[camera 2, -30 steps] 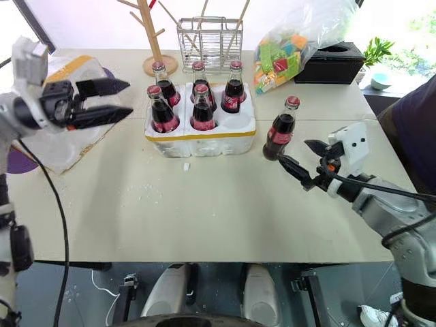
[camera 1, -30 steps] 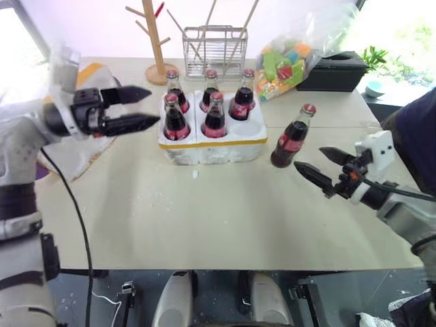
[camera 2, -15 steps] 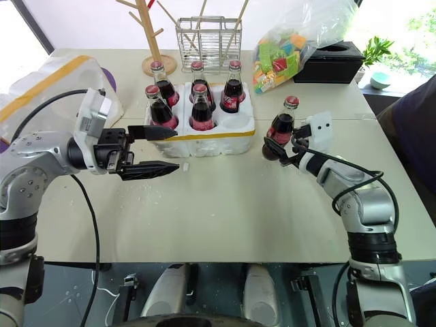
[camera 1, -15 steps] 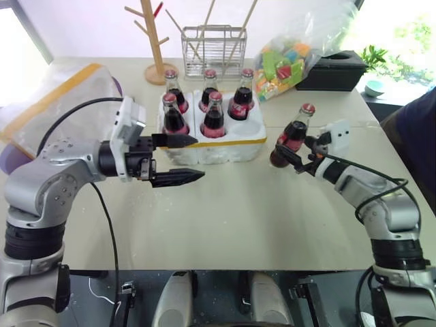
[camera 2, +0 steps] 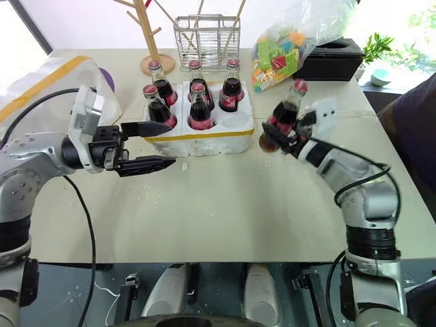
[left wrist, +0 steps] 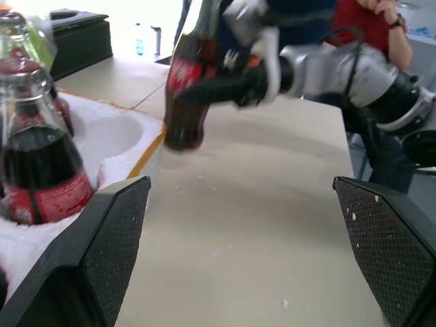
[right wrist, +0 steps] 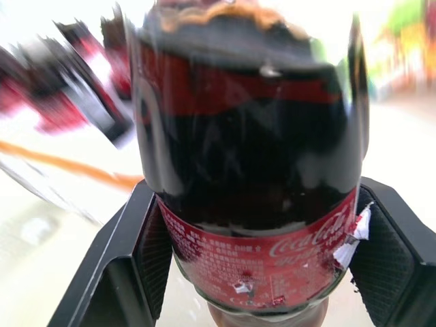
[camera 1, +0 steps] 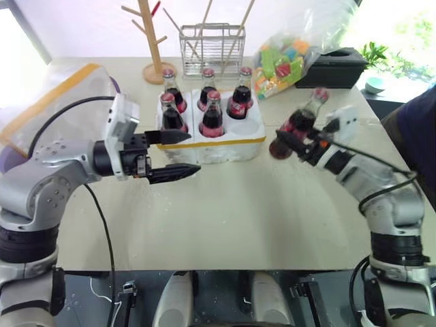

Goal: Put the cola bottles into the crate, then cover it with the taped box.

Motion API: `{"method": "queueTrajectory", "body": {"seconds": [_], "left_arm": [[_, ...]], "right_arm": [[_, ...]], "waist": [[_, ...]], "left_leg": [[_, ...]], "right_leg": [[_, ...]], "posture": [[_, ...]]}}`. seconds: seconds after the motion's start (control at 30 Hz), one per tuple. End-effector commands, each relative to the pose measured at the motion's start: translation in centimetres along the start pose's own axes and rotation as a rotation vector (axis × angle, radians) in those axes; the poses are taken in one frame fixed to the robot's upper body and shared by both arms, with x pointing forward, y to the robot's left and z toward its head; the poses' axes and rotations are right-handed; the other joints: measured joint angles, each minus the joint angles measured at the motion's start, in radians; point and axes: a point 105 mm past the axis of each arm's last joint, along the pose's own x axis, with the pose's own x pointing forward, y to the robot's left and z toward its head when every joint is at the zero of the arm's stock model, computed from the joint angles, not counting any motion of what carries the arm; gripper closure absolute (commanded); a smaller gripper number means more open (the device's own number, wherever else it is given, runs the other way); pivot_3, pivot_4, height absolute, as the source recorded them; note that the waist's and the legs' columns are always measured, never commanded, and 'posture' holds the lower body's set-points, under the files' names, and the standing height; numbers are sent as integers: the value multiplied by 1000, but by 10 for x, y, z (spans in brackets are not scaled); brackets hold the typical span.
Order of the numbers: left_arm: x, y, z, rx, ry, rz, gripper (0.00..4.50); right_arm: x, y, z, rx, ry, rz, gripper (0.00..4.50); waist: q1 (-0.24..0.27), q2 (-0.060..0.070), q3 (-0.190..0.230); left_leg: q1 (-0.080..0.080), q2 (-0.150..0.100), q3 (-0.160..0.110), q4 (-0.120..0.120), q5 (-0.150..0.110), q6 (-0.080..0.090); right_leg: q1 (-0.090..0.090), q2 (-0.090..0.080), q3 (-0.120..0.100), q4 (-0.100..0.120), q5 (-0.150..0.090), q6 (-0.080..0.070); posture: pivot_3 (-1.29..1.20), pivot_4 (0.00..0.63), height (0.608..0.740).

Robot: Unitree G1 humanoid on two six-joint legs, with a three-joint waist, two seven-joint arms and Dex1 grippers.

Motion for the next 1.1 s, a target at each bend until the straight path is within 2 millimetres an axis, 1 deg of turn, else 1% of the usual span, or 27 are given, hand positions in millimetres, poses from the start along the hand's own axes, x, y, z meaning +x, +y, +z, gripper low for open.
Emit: {"method": "queueTrajectory", "body": {"seconds": [0.03,0.1,0.23,0.3,0.37,0.5,0.53,0.57,0.63,0.7,0.73,0.77,0.87,0.97,1.03,1.07,1.1], "left_arm": [[-8,0,12,51,-33,44,0],[-9,1,12,52,-36,57,0],[-10,7,10,49,-32,90,0],[-11,8,10,55,-35,103,0],[-13,10,11,62,-39,118,0],[-18,12,13,65,-46,137,0],[-19,11,14,65,-53,140,0],[-20,11,16,65,-57,142,0],[-21,9,17,67,-59,142,0],[-22,9,17,70,-56,144,0],[-24,10,17,72,-51,149,0],[-27,11,17,77,-38,159,0],[-48,15,17,94,22,212,0],[-81,17,20,115,109,292,0],[-110,18,23,124,188,352,0],[-127,18,25,123,235,387,0],[-141,18,26,123,272,415,0]], "right_arm": [[7,33,74,-88,-204,144,1670],[17,39,79,-97,-202,172,1670],[48,51,71,-133,-164,219,1670],[62,55,58,-131,-119,238,1670],[72,54,43,-148,-70,236,1670],[85,43,12,-197,20,185,1670],[89,38,5,-201,34,156,1670],[92,34,1,-203,43,136,1670],[95,29,-15,-173,96,115,1670],[95,28,-22,-142,128,120,595],[95,29,-22,-142,128,125,226],[93,31,-20,-148,125,135,16],[79,40,0,-156,90,210,16],[50,43,30,-126,61,288,16],[28,42,48,-137,52,312,16],[17,41,56,-149,53,322,16],[9,41,62,-150,59,331,16]], "waist": [[-5,0,0],[-6,0,0],[-10,0,0],[-12,0,0],[-12,0,0],[-14,0,0],[-15,0,0],[-16,0,0],[-15,0,0],[-14,0,0],[-15,0,0],[-15,0,0],[-16,0,0],[-15,0,0],[-15,0,0],[-15,0,0],[-15,0,0]], "left_leg": [[0,0,0,0,0,0],[0,1,0,0,0,0],[1,1,0,-1,0,0],[1,1,0,-1,0,0],[1,1,1,-1,0,0],[0,1,1,-1,0,0],[0,1,1,-1,0,0],[0,1,2,-1,0,0],[1,1,2,-1,0,0],[1,1,2,-1,0,0],[1,1,2,-1,0,0],[1,1,2,-1,0,0],[1,1,2,-1,0,0],[1,1,3,-5,0,0],[2,1,4,-8,0,0],[2,1,5,-10,0,-1],[4,1,6,-11,0,-1]], "right_leg": [[0,0,0,0,0,0],[0,1,0,0,0,0],[0,2,0,0,0,0],[0,2,1,0,0,0],[0,2,1,0,0,0],[0,1,2,0,0,0],[0,1,2,0,0,0],[-1,1,2,0,0,0],[-1,2,2,0,0,0],[-1,1,2,0,0,0],[-1,1,3,0,0,0],[-1,2,4,0,0,0],[-1,2,4,1,0,0],[-3,2,4,0,0,0],[-4,2,5,-1,0,0],[-4,2,5,-1,0,0],[-4,2,6,-1,0,0]], "posture": [[0,150,740],[0,150,740],[0,150,740],[0,150,740],[0,150,740],[0,150,740],[0,150,740],[0,150,740],[0,150,740],[0,150,740],[0,150,740],[0,150,740],[0,150,740],[0,150,740],[0,150,740],[0,150,740],[0,150,740]]}}
